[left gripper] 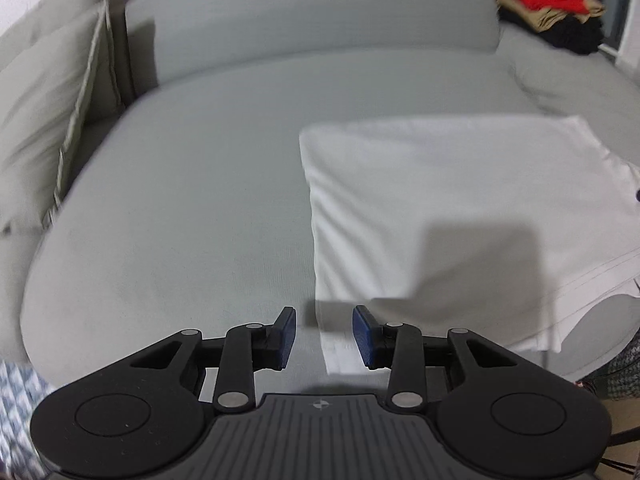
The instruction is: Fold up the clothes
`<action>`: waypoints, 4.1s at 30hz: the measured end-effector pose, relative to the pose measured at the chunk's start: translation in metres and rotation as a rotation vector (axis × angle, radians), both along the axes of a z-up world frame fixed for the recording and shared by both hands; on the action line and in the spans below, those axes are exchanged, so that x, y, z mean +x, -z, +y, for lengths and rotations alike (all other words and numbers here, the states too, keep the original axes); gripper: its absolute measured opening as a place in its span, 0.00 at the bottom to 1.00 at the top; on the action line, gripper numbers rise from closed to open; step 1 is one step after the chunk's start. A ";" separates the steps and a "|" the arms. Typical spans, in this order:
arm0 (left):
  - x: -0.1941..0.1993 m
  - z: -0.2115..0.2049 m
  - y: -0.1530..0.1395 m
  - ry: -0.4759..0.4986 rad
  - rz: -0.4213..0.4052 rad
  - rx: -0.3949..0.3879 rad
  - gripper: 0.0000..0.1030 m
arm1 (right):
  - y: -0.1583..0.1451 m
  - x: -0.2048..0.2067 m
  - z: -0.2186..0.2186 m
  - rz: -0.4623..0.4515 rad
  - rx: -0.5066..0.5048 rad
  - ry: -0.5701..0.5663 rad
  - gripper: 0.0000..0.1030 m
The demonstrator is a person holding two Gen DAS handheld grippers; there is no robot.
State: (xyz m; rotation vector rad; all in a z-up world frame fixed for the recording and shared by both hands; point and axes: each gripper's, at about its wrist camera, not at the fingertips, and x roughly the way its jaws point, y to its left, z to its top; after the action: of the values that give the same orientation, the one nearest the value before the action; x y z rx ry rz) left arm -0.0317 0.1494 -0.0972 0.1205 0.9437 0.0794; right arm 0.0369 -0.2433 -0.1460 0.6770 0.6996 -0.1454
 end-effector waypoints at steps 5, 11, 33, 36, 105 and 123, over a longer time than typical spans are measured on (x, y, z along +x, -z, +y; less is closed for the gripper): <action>-0.007 0.014 -0.006 -0.051 -0.091 -0.035 0.37 | -0.042 0.006 0.035 -0.057 -0.190 -0.094 0.04; -0.023 0.032 -0.012 -0.130 -0.192 -0.164 0.37 | -0.096 0.000 0.120 -0.205 -0.390 -0.287 0.04; -0.042 0.078 -0.008 -0.359 -0.262 -0.367 0.36 | -0.059 -0.009 0.300 -0.169 -0.398 -0.796 0.04; -0.042 0.076 -0.008 -0.357 -0.260 -0.358 0.36 | -0.075 -0.006 0.307 -0.212 -0.354 -0.760 0.04; 0.106 -0.038 0.040 -0.084 -0.061 0.049 0.32 | -0.006 0.093 0.184 -0.015 -0.277 -0.917 0.00; 0.120 -0.033 -0.021 0.028 -0.333 -0.248 0.29 | -0.032 0.120 0.121 -0.096 0.080 -0.622 0.13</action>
State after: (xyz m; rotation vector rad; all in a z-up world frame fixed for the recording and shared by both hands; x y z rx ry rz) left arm 0.0881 0.1159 -0.0766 -0.1064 0.6126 -0.0435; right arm 0.1566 -0.1220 -0.1137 0.5123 0.7960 0.4864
